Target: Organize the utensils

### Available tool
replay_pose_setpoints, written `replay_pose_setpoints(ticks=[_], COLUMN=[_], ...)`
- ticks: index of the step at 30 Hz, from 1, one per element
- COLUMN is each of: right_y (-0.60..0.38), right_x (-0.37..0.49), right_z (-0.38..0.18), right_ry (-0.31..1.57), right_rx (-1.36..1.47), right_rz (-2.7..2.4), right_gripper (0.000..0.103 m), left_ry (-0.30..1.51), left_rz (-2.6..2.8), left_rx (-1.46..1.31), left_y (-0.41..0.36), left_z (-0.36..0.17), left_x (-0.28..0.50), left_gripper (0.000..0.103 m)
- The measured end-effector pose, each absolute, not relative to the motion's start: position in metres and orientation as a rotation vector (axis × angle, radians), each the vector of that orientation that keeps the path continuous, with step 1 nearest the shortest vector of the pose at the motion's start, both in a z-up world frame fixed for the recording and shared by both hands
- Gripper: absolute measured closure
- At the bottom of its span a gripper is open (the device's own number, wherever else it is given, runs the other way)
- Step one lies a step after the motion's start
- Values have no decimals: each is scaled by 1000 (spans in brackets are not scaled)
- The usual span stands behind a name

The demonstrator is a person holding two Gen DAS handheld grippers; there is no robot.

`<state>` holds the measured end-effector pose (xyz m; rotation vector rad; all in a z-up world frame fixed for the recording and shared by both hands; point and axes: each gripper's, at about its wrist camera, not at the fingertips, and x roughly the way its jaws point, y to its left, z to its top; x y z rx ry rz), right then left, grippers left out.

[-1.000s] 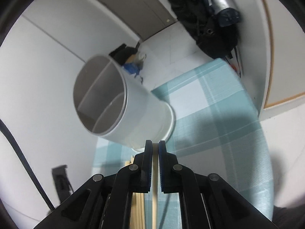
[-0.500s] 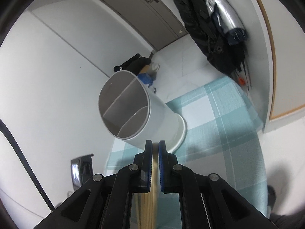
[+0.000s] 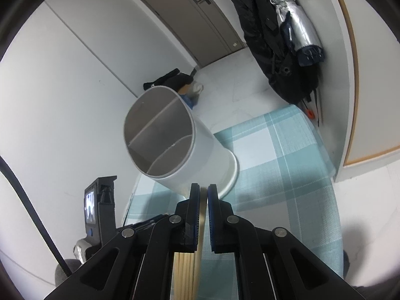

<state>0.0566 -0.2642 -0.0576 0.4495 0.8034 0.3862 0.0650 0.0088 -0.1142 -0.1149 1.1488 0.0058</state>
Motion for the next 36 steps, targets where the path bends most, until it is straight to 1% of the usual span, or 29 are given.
replay_pose_setpoints(ticks=[3,11,19,29,34,35,36], right_y=[-261,-249,-238,-217,-219,-220,-220], right_x=[52,41,28,19,25,28,30], right_z=[-50,-33,-21,-2,16,22,27], right_ry=[769,701,640,557,534,531,527], right_rx=[414,341,261,147,150,151,150], right_rz=[386,395,414,439,443,444,445], right_gripper=[98,98,98,98,98,103,103], left_ry=[1090,872,726,694,688,686,681], left_rz=[6,-58,-111,-182,-214,-224,-230], left_rx=[-142,-222,-266,-190,-182,-186,-190], left_y=[14,18,17,7,7,8,8], left_z=[-102,-47,-6,21,42,47,54], left_x=[64,44,27,13,9,10,12], left_gripper=[100,100,100,101,101,101,101])
